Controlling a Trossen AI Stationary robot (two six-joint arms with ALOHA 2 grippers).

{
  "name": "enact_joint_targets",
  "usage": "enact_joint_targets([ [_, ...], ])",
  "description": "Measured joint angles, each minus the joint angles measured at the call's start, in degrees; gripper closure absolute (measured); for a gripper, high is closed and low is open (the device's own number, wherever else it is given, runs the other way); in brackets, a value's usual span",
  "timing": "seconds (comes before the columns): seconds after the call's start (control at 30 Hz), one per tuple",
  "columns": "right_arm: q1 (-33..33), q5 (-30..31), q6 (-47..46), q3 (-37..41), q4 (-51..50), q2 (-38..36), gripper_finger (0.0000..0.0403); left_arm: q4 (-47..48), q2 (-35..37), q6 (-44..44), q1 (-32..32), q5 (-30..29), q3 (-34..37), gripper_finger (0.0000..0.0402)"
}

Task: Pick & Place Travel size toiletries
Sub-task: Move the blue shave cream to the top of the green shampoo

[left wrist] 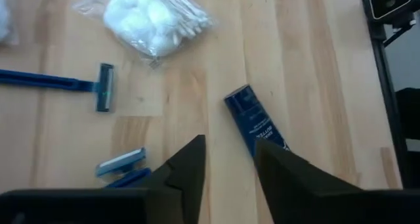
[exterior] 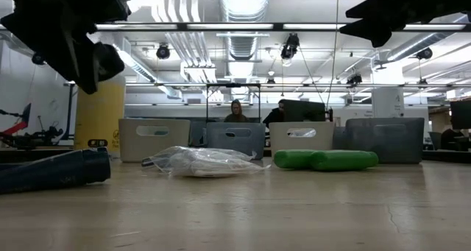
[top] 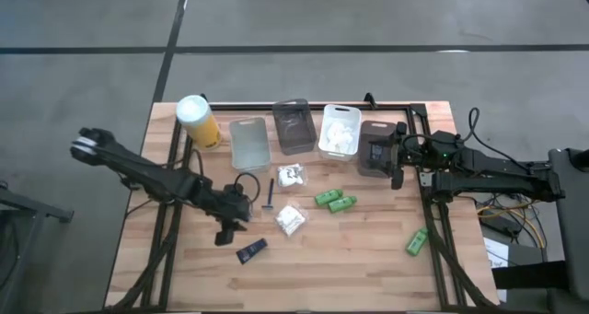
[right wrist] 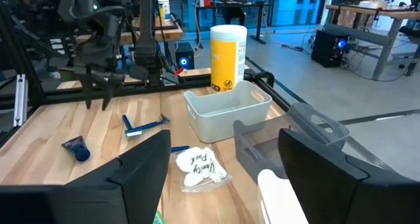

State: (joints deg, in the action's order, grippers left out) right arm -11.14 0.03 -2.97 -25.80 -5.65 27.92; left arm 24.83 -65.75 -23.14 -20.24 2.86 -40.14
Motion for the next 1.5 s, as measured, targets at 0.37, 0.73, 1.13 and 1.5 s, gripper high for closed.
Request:
enact_joint_targets([
  [0.37, 0.0, 0.0, 0.0, 0.0, 0.0, 0.0, 0.0156, -6.8, -9.2, -4.9, -5.6, -1.9, -1.0, 0.0131],
  [0.73, 0.0, 0.0, 0.0, 0.0, 0.0, 0.0, 0.0178, -12.4, -16.1, -8.5, -7.9, -7.3, -1.0, 0.0115],
  [1.13, 0.0, 0.0, 0.0, 0.0, 0.0, 0.0, 0.0153, -18.2, -25.0, -10.2, -11.3, -9.6, -1.1, 0.0115],
  [1.5, 0.0, 0.0, 0.0, 0.0, 0.0, 0.0, 0.012, -18.1, -26.9, -8.5, -11.4, -15.5, -1.4, 0.0136],
])
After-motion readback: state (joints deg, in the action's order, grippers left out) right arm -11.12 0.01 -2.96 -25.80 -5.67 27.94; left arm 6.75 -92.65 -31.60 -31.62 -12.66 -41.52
